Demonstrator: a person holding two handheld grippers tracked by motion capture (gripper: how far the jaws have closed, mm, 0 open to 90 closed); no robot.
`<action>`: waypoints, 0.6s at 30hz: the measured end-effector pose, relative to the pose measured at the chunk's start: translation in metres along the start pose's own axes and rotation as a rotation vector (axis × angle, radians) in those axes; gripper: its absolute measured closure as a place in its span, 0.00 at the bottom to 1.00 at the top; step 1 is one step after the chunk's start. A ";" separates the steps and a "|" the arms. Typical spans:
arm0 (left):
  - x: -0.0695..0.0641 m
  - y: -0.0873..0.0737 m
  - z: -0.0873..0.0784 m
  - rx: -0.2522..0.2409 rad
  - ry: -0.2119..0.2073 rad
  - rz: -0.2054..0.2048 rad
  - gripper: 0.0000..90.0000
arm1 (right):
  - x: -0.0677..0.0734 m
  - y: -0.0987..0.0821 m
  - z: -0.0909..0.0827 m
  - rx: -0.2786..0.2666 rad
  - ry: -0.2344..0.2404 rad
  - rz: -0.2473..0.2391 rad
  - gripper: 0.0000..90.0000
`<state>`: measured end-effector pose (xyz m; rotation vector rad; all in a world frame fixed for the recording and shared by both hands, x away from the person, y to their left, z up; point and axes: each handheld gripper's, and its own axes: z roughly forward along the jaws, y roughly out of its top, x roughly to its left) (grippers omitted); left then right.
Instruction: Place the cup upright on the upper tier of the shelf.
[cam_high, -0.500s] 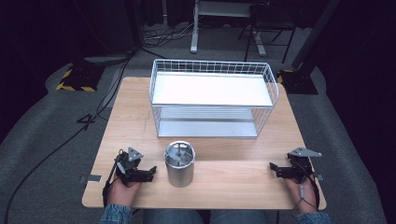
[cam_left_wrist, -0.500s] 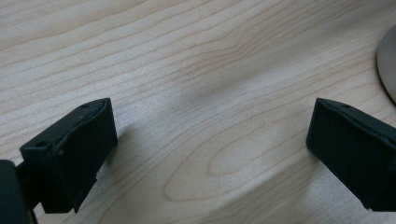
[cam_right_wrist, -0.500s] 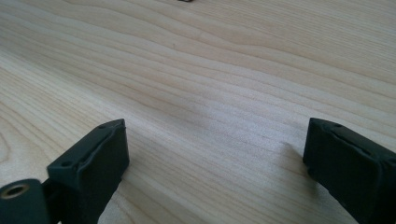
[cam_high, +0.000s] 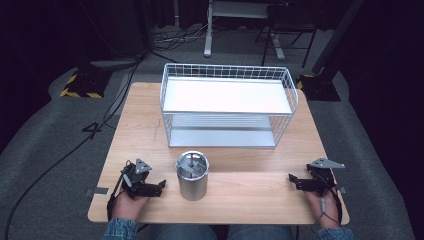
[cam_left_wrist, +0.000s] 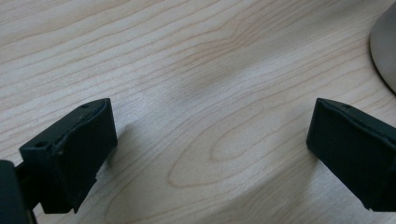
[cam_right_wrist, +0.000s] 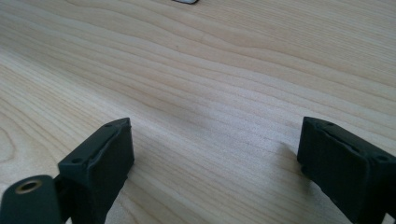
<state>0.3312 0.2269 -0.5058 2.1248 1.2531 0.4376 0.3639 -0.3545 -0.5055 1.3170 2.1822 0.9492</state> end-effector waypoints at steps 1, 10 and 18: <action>0.001 0.000 -0.001 0.007 0.016 -0.010 0.02 | 0.000 0.000 0.000 0.000 0.000 0.000 0.13; 0.007 0.001 -0.017 -0.027 0.008 -0.021 0.03 | 0.000 0.000 0.000 0.000 0.000 0.001 0.13; 0.004 0.000 -0.051 -0.136 -0.056 0.027 0.01 | 0.000 0.000 0.000 -0.002 0.000 -0.005 0.13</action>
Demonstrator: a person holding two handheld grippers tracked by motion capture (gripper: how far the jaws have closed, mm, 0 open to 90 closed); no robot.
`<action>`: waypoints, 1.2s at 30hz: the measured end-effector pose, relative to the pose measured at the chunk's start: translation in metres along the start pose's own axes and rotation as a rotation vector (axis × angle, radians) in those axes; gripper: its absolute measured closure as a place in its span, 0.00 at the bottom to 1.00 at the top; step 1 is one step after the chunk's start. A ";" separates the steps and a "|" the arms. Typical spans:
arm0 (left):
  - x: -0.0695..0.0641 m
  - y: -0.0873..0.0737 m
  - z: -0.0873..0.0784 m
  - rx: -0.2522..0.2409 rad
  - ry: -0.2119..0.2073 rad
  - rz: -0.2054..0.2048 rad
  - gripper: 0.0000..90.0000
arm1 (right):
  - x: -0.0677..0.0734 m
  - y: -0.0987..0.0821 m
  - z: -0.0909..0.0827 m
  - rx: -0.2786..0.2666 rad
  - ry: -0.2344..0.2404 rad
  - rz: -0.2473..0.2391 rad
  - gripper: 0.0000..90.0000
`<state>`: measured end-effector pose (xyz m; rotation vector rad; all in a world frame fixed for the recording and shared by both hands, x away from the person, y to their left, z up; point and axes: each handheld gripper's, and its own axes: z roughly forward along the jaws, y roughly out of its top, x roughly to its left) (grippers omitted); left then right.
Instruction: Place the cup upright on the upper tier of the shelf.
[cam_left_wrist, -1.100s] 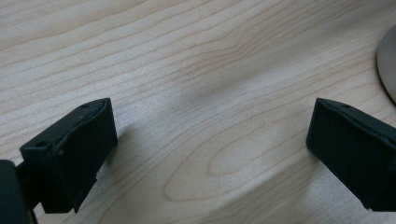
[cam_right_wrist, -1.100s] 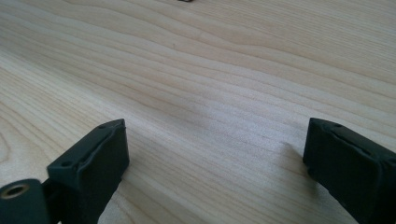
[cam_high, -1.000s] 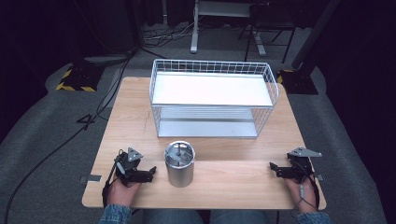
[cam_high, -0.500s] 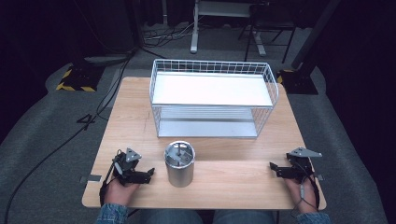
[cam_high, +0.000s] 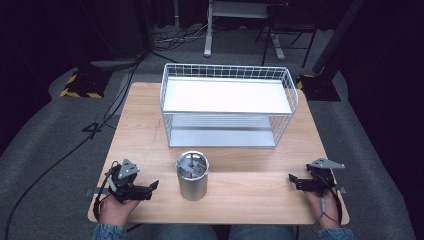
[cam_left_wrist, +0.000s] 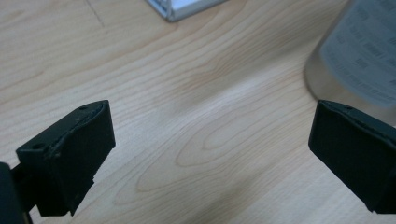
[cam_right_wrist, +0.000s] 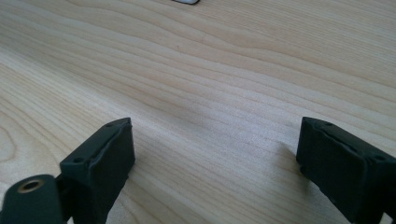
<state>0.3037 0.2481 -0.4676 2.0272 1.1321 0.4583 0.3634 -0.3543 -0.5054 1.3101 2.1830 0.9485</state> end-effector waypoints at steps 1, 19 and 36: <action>-0.001 0.001 -0.002 -0.010 -0.006 0.006 0.01 | 0.000 0.000 0.000 0.000 0.000 -0.001 0.14; -0.022 0.011 -0.031 -0.238 -0.147 0.024 0.01 | 0.000 0.000 0.000 0.001 0.001 0.001 0.14; -0.060 0.024 -0.032 -0.275 -0.189 0.095 0.00 | 0.000 0.000 0.000 -0.003 -0.002 0.007 0.15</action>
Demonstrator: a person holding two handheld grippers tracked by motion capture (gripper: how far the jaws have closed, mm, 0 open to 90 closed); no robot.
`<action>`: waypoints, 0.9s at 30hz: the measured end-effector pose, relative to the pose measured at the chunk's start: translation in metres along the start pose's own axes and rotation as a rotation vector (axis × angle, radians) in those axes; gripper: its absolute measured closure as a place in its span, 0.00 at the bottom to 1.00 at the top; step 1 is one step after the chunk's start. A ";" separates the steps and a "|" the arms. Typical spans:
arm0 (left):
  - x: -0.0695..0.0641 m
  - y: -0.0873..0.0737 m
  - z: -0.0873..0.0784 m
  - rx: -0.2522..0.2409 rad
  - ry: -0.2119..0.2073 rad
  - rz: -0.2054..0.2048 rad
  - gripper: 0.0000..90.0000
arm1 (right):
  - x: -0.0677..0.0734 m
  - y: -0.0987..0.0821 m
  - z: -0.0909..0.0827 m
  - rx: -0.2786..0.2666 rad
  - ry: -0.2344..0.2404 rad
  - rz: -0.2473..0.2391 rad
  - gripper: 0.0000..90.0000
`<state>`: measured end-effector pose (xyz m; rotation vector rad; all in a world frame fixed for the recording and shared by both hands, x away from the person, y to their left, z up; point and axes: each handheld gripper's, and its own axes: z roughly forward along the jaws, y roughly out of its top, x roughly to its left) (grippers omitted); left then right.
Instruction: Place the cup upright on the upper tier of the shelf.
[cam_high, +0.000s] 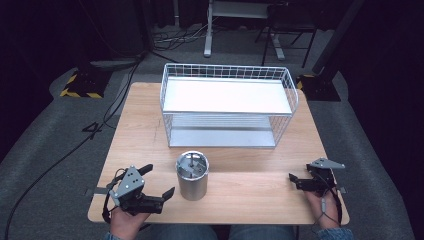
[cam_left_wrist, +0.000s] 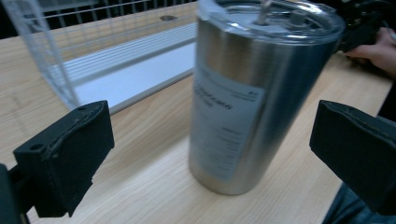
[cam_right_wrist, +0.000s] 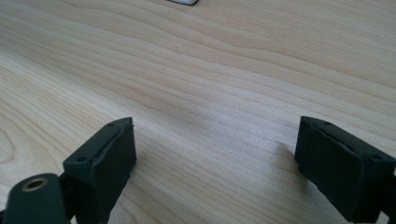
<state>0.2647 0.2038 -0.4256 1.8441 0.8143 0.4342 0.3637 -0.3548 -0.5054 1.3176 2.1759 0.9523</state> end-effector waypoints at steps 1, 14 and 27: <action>-0.004 0.001 0.004 0.001 -0.021 0.004 0.00 | 0.000 0.000 0.000 0.000 0.000 0.000 0.15; -0.011 0.006 0.027 0.006 -0.063 0.020 0.00 | 0.000 0.000 0.000 0.001 0.000 -0.001 0.15; -0.012 0.008 0.056 0.001 -0.092 0.023 0.00 | 0.000 0.000 0.000 -0.003 -0.010 0.000 0.16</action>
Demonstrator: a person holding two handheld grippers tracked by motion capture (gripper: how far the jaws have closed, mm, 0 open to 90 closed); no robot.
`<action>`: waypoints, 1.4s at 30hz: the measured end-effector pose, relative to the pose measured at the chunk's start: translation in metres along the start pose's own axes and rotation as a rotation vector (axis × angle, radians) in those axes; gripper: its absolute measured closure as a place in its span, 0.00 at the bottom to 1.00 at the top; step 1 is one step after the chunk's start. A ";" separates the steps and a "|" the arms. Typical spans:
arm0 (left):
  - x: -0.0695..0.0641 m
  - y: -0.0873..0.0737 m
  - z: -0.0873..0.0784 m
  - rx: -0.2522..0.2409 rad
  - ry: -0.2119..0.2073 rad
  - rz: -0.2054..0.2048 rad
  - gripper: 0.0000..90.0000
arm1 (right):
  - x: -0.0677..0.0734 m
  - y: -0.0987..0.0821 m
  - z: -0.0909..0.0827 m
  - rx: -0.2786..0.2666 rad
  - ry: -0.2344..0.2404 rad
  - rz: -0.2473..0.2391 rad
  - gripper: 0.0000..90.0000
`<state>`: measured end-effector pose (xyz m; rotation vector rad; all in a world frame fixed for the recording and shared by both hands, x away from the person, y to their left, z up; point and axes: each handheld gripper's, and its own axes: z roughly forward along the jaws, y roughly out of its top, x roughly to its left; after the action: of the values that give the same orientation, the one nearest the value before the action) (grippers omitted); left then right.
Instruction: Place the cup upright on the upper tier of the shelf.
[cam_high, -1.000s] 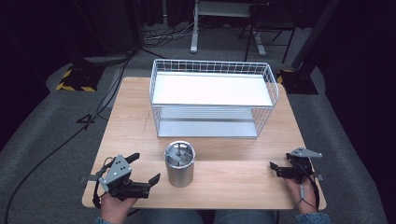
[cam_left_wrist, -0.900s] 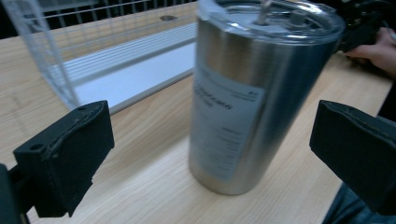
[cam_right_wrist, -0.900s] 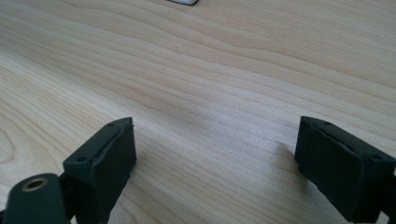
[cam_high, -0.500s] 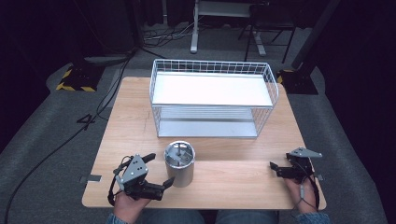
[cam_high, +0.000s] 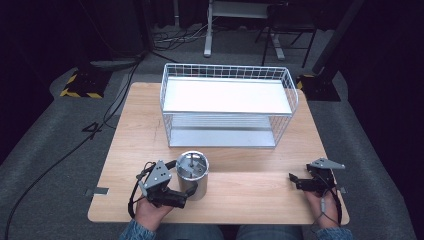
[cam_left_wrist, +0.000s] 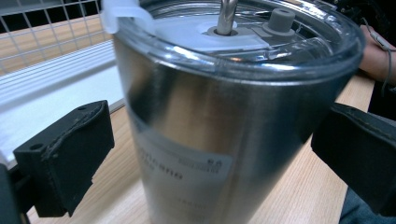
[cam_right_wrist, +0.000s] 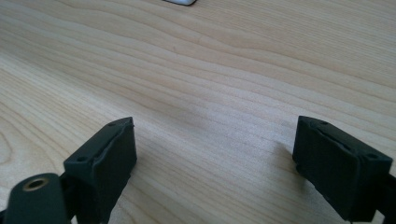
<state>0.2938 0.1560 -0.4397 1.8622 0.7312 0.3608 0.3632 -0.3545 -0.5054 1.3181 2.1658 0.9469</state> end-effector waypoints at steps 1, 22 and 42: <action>0.000 0.000 0.002 0.001 -0.002 0.001 0.00 | 0.000 0.000 0.000 0.000 0.000 0.000 0.16; -0.005 -0.003 0.032 -0.054 0.021 0.001 0.00 | 0.001 0.000 -0.001 -0.002 -0.002 0.001 0.17; -0.001 0.001 0.032 -0.047 -0.015 0.017 0.04 | 0.001 0.000 -0.001 -0.003 -0.002 0.000 0.17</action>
<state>0.3113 0.1318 -0.4512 1.8259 0.6917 0.3717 0.3622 -0.3539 -0.5052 1.3171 2.1624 0.9482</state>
